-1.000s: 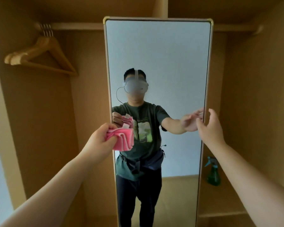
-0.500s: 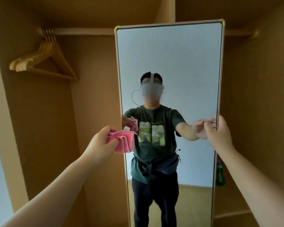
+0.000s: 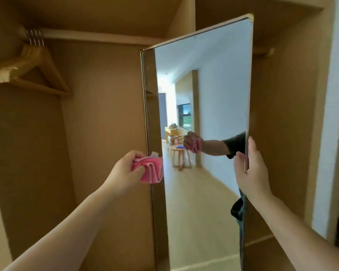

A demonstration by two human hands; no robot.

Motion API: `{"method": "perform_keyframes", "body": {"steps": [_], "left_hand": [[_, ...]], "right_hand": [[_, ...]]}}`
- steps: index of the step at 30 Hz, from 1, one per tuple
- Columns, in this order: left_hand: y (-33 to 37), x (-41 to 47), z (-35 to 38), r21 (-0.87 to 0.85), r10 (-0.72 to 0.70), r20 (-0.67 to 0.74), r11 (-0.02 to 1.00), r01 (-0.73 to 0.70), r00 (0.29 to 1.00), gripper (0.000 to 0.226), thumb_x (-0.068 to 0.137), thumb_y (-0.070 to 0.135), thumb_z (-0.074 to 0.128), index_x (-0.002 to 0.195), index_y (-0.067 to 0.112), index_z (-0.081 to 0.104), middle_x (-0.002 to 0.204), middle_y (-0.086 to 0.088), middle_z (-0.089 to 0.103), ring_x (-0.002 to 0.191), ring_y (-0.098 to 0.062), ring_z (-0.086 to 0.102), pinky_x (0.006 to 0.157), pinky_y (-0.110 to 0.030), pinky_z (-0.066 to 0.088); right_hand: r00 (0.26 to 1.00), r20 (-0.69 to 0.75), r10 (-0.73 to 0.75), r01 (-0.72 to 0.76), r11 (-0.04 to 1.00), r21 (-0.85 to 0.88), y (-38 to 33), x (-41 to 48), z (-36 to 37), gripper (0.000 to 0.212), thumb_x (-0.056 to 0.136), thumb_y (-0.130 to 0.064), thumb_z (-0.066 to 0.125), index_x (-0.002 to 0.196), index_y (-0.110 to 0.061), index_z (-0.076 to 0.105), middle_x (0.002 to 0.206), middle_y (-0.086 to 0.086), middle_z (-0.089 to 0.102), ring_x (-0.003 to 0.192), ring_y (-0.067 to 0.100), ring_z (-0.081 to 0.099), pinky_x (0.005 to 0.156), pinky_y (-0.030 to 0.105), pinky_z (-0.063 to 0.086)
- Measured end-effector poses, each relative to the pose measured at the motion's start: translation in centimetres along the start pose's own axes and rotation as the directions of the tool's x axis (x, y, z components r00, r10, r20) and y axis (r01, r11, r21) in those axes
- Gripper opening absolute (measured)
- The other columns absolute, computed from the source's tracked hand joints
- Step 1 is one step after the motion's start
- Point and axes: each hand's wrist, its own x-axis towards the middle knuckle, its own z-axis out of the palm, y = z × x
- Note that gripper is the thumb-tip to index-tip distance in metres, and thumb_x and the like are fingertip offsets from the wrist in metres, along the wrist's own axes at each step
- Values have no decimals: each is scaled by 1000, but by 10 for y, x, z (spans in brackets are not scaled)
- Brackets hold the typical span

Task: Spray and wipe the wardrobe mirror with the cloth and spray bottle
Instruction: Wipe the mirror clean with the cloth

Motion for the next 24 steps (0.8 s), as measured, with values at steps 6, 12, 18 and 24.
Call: {"method": "perform_keyframes", "body": {"steps": [6,12,18,24], "left_hand": [[3,5,4,-30,33,27,999,-32,999,14,88,22,57,92,36,57,85,7,65,74,-8,61,62,-25,52],[-1,4,2,-30,18,14,999,-18,1000,17,88,21,56,92,37,57,87,9,65,78,-3,61,60,-20,51],[-6,6,-4,-43,6,-2,999,-6,1000,18,85,23,52,88,40,58,84,8,64,70,-6,59,62,-23,50],[-10,8,-9,-31,-3,-8,1000,3,1000,17,86,20,53,89,36,57,83,7,64,65,0,56,56,-18,48]], "right_hand": [[959,-35,-281,271,946,-176,-18,-16,2,62,96,-39,40,151,-12,27,112,2,54,97,15,56,77,24,46],[884,-54,-465,434,857,-278,-30,-24,17,58,95,-26,45,142,6,35,108,17,59,94,25,56,78,35,51],[869,-10,-494,466,826,-316,-47,-36,42,64,96,-37,41,147,-3,24,140,25,43,128,35,44,105,41,42],[871,70,-487,456,746,-485,-57,-34,52,75,94,-44,40,151,-2,15,161,16,7,150,29,6,119,44,17]]}}
